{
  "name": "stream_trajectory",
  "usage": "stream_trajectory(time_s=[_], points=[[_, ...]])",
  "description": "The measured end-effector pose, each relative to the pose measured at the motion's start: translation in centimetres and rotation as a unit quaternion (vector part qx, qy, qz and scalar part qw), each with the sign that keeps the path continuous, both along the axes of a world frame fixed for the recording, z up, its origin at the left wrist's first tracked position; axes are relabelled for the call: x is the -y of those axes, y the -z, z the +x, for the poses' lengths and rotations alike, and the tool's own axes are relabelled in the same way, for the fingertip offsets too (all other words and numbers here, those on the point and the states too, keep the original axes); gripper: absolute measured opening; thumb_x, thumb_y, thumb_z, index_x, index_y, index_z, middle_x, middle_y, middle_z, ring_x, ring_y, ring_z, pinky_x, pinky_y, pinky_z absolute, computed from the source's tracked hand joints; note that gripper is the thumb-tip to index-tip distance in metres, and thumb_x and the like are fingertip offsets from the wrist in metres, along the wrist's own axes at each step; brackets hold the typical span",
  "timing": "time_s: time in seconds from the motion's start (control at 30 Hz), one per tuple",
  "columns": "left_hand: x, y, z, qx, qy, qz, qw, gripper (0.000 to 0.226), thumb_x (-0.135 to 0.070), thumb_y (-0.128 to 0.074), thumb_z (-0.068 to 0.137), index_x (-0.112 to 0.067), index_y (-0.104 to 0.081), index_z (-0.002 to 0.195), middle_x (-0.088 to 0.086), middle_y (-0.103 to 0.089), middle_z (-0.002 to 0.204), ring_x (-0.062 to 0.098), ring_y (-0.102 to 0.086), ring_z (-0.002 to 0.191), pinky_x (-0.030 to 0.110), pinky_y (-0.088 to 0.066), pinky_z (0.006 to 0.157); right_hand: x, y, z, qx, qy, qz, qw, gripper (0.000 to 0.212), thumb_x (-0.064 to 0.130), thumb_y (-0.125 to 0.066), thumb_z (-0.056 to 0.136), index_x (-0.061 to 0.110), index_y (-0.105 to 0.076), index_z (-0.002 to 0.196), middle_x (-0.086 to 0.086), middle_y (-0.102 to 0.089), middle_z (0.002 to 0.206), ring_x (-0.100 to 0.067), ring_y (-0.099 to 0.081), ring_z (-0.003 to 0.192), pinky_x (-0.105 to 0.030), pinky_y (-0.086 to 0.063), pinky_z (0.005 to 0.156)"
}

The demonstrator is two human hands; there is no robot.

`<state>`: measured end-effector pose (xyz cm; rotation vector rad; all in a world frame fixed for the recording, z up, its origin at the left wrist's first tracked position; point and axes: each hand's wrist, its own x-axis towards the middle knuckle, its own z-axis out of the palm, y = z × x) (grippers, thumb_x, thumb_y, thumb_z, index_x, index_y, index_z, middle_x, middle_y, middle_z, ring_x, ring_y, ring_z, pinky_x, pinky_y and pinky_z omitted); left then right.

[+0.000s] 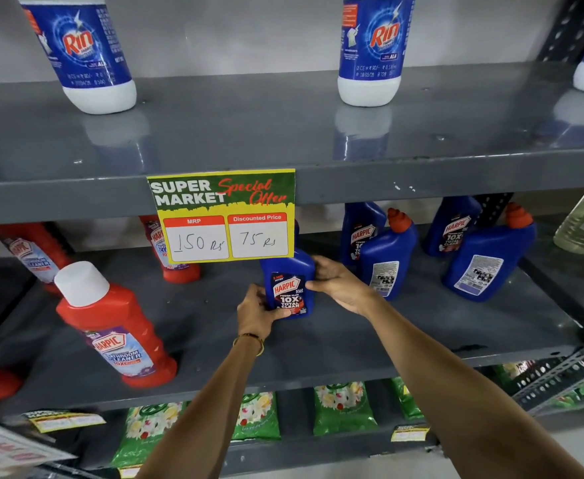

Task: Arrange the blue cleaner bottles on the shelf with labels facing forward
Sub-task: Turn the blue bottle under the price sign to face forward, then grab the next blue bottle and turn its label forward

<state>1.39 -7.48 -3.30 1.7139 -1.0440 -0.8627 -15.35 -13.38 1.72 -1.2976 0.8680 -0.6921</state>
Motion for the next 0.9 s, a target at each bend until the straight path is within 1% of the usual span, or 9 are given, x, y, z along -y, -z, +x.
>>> stream_trajectory(time_s=[0.07,0.23,0.3,0.4,0.5,0.57,0.7,0.8,0.9], points=[[-0.1,0.1,-0.1,0.002,-0.007,-0.001,1.000,0.053,-0.008,-0.087,0.053,-0.010,-0.047,0.087,0.012,-0.065,0.088,0.027,-0.064,0.082,0.038,-0.055,0.074,0.0,0.0,0.0,-0.001,-0.002,0.006,1.000,0.054,-0.013,-0.055,0.081,0.008,-0.045,0.129,-0.020,-0.055,0.130,-0.024,-0.053,0.119,-0.035,-0.048,0.095],[-0.4,0.3,-0.2,0.013,0.003,0.009,1.000,0.050,-0.008,-0.084,0.058,-0.012,-0.048,0.092,0.014,-0.067,0.098,0.025,-0.064,0.087,0.039,-0.055,0.080,-0.2,0.2,-0.2,-0.027,0.001,0.007,1.000,0.060,-0.010,-0.061,0.078,0.013,-0.044,0.132,-0.009,-0.059,0.126,-0.018,-0.056,0.117,-0.021,-0.053,0.080],[-0.8,0.5,-0.1,0.020,-0.001,0.021,1.000,0.053,-0.008,-0.083,0.059,-0.008,-0.049,0.100,0.014,-0.067,0.101,0.026,-0.063,0.090,0.040,-0.054,0.084,-0.7,0.6,-0.4,-0.049,0.032,0.007,0.998,0.064,-0.007,-0.065,0.076,0.013,-0.043,0.133,-0.008,-0.058,0.130,-0.018,-0.054,0.120,-0.019,-0.050,0.081],[-1.7,1.0,-0.4,0.030,-0.037,0.034,0.998,0.057,-0.015,-0.082,0.062,-0.006,-0.050,0.108,0.014,-0.065,0.104,0.026,-0.062,0.094,0.040,-0.053,0.087,-1.6,1.8,-1.3,-0.115,0.140,-0.009,0.983,0.061,0.000,-0.068,0.076,0.010,-0.045,0.132,-0.010,-0.056,0.132,-0.022,-0.051,0.122,-0.026,-0.042,0.090],[-3.0,1.1,-1.6,0.053,-0.076,0.013,0.996,0.045,-0.023,-0.078,0.068,-0.007,-0.054,0.101,0.012,-0.068,0.099,0.024,-0.064,0.088,0.032,-0.051,0.076,-2.9,3.2,-2.5,-0.139,0.252,-0.012,0.958,0.048,0.007,-0.066,0.081,0.008,-0.051,0.126,-0.012,-0.059,0.125,-0.021,-0.055,0.113,-0.028,-0.043,0.088],[-3.6,1.1,-2.9,0.060,-0.079,0.000,0.995,0.038,-0.026,-0.076,0.070,-0.009,-0.056,0.097,0.009,-0.070,0.095,0.017,-0.061,0.079,0.026,-0.045,0.070,-4.1,3.9,-3.5,-0.159,0.306,-0.017,0.939,0.040,0.011,-0.064,0.083,0.008,-0.054,0.122,-0.012,-0.061,0.122,-0.019,-0.056,0.106,-0.026,-0.043,0.085],[-3.7,1.0,-6.1,0.068,-0.030,-0.011,0.997,0.031,-0.027,-0.072,0.074,-0.009,-0.058,0.095,0.010,-0.071,0.094,0.020,-0.062,0.080,0.025,-0.044,0.072,-5.3,4.8,-6.1,-0.213,0.376,-0.019,0.901,0.035,0.015,-0.062,0.085,0.008,-0.056,0.118,-0.014,-0.063,0.120,-0.029,-0.057,0.112,-0.032,-0.044,0.088],[-2.6,0.4,-8.9,0.075,0.010,-0.017,0.997,0.032,-0.025,-0.072,0.075,-0.009,-0.060,0.100,0.011,-0.071,0.095,0.024,-0.064,0.089,0.026,-0.044,0.074,-4.9,4.4,-8.7,-0.244,0.407,-0.031,0.880,0.039,0.017,-0.062,0.083,0.007,-0.053,0.120,-0.016,-0.063,0.120,-0.031,-0.058,0.110,-0.030,-0.042,0.080],[-0.6,-0.4,-11.6,0.071,0.046,-0.013,0.996,0.041,-0.024,-0.073,0.074,-0.009,-0.059,0.110,0.013,-0.068,0.107,0.026,-0.063,0.098,0.033,-0.048,0.083,-3.3,3.9,-11.4,-0.234,0.401,-0.022,0.885,0.054,0.018,-0.069,0.079,0.006,-0.046,0.126,-0.016,-0.057,0.127,-0.030,-0.056,0.113,-0.032,-0.044,0.082]])
